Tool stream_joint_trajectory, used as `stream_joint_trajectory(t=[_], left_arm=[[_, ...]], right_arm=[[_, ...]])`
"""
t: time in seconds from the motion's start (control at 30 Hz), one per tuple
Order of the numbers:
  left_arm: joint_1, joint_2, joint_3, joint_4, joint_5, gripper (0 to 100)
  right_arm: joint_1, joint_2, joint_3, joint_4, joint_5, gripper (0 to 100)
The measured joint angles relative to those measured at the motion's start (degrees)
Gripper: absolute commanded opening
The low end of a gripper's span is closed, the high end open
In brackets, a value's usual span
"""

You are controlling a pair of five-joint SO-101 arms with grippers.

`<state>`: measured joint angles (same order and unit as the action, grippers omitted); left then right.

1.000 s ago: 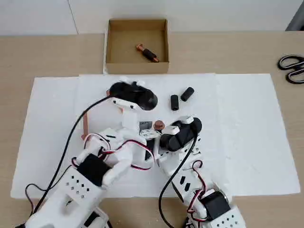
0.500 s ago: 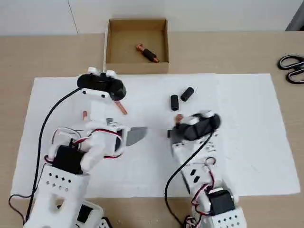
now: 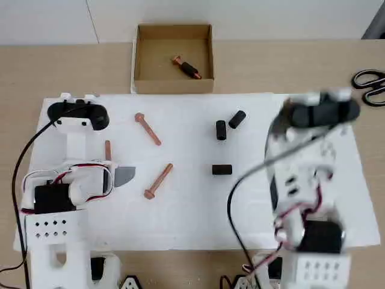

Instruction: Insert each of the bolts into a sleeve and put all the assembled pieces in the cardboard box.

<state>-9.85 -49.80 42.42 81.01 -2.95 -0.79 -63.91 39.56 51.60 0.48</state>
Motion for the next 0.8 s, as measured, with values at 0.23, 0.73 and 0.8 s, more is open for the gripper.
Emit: stream_joint_trajectory(t=[0.23,0.73,0.8], left_arm=[[-0.6,0.0,0.0,0.3,-0.2,34],[-2.1,0.0,-0.1,3.9,-0.2,34],[-2.1,0.0,-0.1,3.9,-0.2,34]], right_arm=[[-5.5,31.0,-18.5,-16.7,0.0,0.4],[-12.2,81.0,-43.4,-48.8,0.5,0.4],[-12.8,86.4,-46.8,-51.8,0.5,0.4]])
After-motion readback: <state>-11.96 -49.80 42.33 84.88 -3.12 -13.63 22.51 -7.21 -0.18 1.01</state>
